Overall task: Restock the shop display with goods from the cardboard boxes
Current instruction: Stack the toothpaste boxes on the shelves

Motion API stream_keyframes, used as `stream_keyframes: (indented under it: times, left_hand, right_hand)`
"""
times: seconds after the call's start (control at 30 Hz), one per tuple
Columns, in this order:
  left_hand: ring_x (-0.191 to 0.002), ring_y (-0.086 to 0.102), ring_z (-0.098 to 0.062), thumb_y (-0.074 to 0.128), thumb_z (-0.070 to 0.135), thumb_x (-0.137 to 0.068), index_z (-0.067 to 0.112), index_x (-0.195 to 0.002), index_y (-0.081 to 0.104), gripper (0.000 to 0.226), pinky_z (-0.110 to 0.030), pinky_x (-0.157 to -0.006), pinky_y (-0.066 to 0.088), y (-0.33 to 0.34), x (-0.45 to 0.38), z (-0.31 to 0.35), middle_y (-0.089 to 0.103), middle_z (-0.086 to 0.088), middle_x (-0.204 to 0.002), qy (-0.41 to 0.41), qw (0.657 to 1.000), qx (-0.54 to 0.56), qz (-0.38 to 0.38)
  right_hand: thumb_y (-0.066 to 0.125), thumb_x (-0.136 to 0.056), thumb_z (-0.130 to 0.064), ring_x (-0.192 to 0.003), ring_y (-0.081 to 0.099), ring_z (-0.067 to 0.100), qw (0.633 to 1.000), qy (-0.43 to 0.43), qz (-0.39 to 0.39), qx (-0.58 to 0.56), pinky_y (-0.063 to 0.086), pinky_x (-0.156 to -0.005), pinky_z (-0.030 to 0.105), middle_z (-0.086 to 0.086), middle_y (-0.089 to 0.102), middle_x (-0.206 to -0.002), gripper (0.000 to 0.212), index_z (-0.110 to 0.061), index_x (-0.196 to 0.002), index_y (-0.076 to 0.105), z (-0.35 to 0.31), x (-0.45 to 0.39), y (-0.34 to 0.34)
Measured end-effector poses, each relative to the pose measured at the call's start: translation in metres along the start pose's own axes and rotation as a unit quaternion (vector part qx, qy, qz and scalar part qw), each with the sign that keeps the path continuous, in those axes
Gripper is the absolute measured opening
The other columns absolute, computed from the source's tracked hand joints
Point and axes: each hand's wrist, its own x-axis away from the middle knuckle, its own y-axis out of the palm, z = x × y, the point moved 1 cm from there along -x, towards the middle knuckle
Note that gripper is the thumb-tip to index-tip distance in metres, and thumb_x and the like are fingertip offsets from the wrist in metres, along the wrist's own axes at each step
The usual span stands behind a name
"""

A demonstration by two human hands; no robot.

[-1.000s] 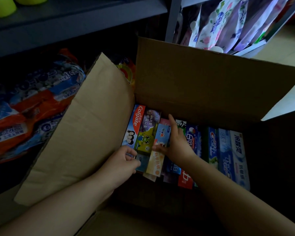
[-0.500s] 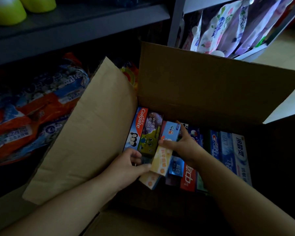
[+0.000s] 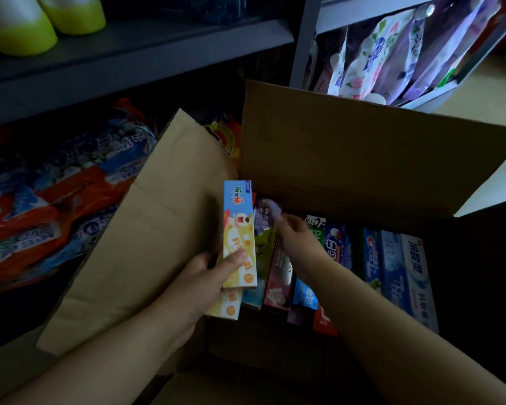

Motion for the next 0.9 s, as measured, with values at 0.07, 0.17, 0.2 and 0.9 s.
stream_keyframes:
  times: [0.07,0.17,0.2,0.9]
  left_hand:
    - [-0.084,0.072,-0.010,0.064,0.036,-0.083,0.022,-0.105,0.064,0.025,-0.027,-0.069,0.055,-0.003,0.001,0.003,0.076,0.004,-0.093,0.013,1.000,0.012,-0.003]
    - [-0.085,0.071,-0.009,0.065,0.039,-0.073,0.022,-0.109,0.063,0.039,-0.028,-0.073,0.054,-0.007,0.001,0.004,0.075,0.005,-0.096,0.020,0.999,0.040,-0.013]
    - [-0.085,0.071,-0.009,0.064,0.040,-0.070,0.022,-0.109,0.063,0.043,-0.030,-0.074,0.053,-0.007,0.001,0.005,0.075,0.005,-0.096,0.020,0.998,0.051,-0.013]
    - [-0.084,0.071,-0.007,0.062,0.040,-0.068,0.024,-0.102,0.063,0.038,-0.028,-0.075,0.052,-0.008,0.004,0.004,0.075,0.007,-0.093,0.015,0.998,0.058,-0.033]
  right_hand:
    - [0.051,-0.095,-0.044,-0.123,0.051,0.030,0.993,0.036,0.009,0.111,0.044,-0.101,0.040,0.013,0.050,-0.137,0.057,-0.009,-0.139,0.039,0.013,-0.010,0.009]
    - [0.056,-0.090,-0.046,-0.117,0.054,0.034,0.984,0.073,0.023,0.159,0.048,-0.099,0.044,0.015,0.045,-0.137,0.058,-0.011,-0.135,0.042,0.030,-0.025,0.026]
    - [0.061,-0.086,-0.046,-0.115,0.054,0.033,0.985,0.071,0.026,0.156,0.048,-0.099,0.045,0.013,0.043,-0.139,0.062,-0.012,-0.135,0.042,0.034,-0.027,0.030]
    - [0.071,-0.084,-0.033,-0.097,0.067,0.030,0.996,0.062,0.004,-0.056,0.056,-0.087,0.049,0.011,0.064,-0.119,0.050,-0.017,-0.125,0.048,0.031,-0.013,0.022]
